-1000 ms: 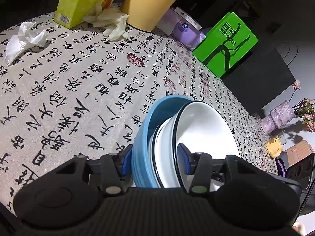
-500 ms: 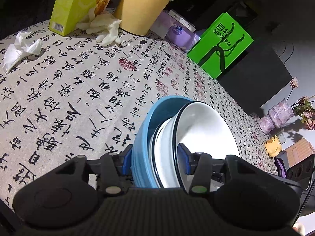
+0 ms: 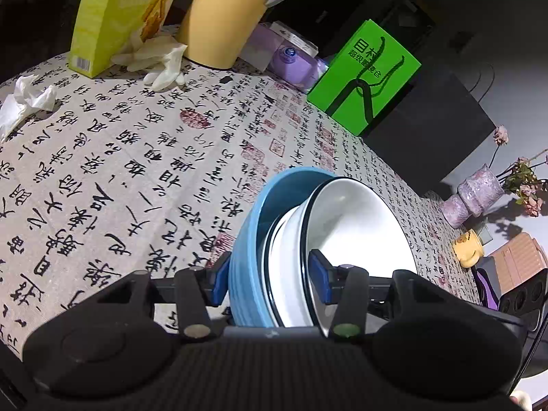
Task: Organize plates and bowls
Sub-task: 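Carry the blue bowl with nested white bowls toward the cream plate stack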
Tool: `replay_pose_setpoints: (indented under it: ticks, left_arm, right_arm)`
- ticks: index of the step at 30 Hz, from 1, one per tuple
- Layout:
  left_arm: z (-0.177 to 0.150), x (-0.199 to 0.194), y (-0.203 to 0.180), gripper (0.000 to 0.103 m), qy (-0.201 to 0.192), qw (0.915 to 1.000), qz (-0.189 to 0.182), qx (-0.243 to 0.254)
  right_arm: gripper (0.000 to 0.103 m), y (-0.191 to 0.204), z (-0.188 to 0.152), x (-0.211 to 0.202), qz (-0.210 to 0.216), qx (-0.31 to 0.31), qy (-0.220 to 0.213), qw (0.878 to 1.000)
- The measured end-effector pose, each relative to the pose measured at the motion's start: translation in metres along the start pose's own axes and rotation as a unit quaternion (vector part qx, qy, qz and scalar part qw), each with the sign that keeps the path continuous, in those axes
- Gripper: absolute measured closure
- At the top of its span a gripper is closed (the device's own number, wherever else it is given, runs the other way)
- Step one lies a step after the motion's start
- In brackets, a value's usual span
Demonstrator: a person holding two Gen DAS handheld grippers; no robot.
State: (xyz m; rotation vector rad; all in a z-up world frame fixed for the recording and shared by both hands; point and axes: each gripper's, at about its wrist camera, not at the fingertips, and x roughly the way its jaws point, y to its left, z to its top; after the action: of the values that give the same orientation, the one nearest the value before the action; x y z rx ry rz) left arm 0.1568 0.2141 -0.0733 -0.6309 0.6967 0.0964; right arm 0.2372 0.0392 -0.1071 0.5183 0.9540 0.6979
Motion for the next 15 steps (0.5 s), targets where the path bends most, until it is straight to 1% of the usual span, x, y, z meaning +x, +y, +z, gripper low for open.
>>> replay_pose_setpoints:
  ticks: [15]
  left_arm:
    - [-0.011, -0.001, -0.039, 0.055, -0.001, 0.9997, -0.006, 0.025]
  right_arm:
    - [0.061, -0.019, 0.0, -0.037, 0.004, 0.013, -0.024, 1.0]
